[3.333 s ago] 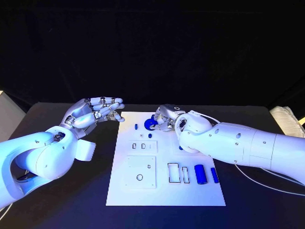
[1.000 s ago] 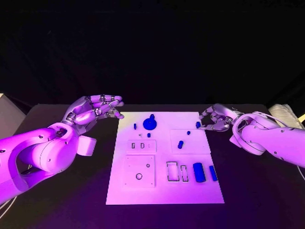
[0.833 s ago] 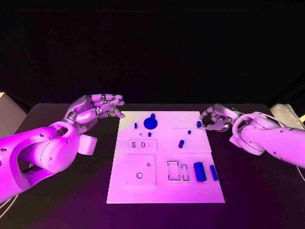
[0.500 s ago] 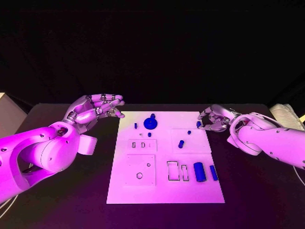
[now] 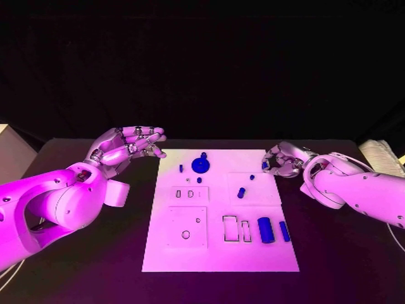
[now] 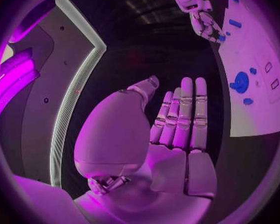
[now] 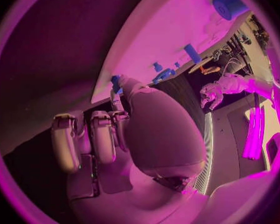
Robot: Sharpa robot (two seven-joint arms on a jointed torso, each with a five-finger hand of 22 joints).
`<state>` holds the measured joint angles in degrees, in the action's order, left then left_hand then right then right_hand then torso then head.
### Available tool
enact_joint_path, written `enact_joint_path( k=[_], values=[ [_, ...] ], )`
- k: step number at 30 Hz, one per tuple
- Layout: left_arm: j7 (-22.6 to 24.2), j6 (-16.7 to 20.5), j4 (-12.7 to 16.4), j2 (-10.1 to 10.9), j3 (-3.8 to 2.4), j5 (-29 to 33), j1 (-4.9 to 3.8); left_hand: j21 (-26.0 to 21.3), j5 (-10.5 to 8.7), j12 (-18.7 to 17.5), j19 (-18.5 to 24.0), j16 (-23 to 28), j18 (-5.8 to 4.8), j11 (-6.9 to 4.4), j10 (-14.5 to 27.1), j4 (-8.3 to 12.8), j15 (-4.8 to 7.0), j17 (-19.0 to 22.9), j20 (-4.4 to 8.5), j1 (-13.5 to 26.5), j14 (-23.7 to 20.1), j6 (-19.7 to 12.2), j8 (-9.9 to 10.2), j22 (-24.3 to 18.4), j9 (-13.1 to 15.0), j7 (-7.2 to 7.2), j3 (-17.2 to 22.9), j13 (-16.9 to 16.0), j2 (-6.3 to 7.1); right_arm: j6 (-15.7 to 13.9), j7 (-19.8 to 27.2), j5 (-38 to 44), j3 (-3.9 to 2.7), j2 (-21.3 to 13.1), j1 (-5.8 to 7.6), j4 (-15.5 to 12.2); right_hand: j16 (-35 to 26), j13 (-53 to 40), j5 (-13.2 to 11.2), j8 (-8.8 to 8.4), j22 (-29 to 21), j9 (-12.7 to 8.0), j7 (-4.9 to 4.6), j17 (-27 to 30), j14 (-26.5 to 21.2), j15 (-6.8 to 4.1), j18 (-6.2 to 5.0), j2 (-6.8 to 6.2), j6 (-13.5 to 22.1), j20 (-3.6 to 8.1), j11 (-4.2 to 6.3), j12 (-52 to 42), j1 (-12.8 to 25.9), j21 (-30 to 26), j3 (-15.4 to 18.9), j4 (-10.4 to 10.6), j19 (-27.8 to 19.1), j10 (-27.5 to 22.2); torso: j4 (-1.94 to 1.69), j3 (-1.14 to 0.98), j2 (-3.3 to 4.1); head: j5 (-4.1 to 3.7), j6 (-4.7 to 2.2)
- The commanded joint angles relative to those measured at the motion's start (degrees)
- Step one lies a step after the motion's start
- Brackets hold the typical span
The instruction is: Assemble the parts on the task board
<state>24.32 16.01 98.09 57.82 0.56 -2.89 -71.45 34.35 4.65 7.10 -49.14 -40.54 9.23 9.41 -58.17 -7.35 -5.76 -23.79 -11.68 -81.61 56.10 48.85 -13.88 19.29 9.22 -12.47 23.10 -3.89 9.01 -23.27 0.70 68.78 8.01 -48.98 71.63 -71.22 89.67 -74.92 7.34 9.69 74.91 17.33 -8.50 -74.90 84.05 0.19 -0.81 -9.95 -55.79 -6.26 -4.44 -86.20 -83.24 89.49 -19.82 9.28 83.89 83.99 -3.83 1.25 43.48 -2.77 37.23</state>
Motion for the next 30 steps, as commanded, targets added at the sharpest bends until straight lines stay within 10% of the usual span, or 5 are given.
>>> enact_joint_path(
  k=[1,30],
  values=[
    [0.5,-0.9,0.1,0.0,-0.03,-0.2,-0.05,0.4,-0.37,-0.3,0.4,-0.3,0.98,0.18,-0.3,-0.1,-0.05,0.0,-0.01,0.7,-0.4,0.2,-0.1,0.1,0.1,-0.72,0.4,-0.1,0.18,0.8,-0.1,0.6,0.04,0.2,-0.08,0.2,0.3,-11.4,0.0,0.38,14.8,0.1,0.18,-15.1,6.0,-0.82,0.71,0.60,-0.9,0.62,0.67,-0.2,0.3,0.2,-0.8,-0.1,5.9,2.7,0.00,0.00,0.01,0.12,0.25],
    [0.4,-0.9,-0.3,-0.1,-0.04,-0.2,-0.05,0.4,-0.38,-0.3,0.5,-0.3,0.98,0.20,-0.3,-0.1,-0.06,0.0,-0.02,0.7,-0.4,0.2,-0.1,0.2,0.1,-0.76,0.4,-0.1,0.19,-10.4,-3.7,-1.9,-0.29,-0.3,1.21,-5.2,0.3,-11.6,-1.0,4.45,15.1,1.7,2.24,-15.1,6.0,-2.36,0.81,1.97,-4.0,2.36,2.71,-0.2,3.9,0.5,-4.2,-0.5,6.1,3.0,0.21,0.00,-0.26,0.19,0.15]
  ],
)
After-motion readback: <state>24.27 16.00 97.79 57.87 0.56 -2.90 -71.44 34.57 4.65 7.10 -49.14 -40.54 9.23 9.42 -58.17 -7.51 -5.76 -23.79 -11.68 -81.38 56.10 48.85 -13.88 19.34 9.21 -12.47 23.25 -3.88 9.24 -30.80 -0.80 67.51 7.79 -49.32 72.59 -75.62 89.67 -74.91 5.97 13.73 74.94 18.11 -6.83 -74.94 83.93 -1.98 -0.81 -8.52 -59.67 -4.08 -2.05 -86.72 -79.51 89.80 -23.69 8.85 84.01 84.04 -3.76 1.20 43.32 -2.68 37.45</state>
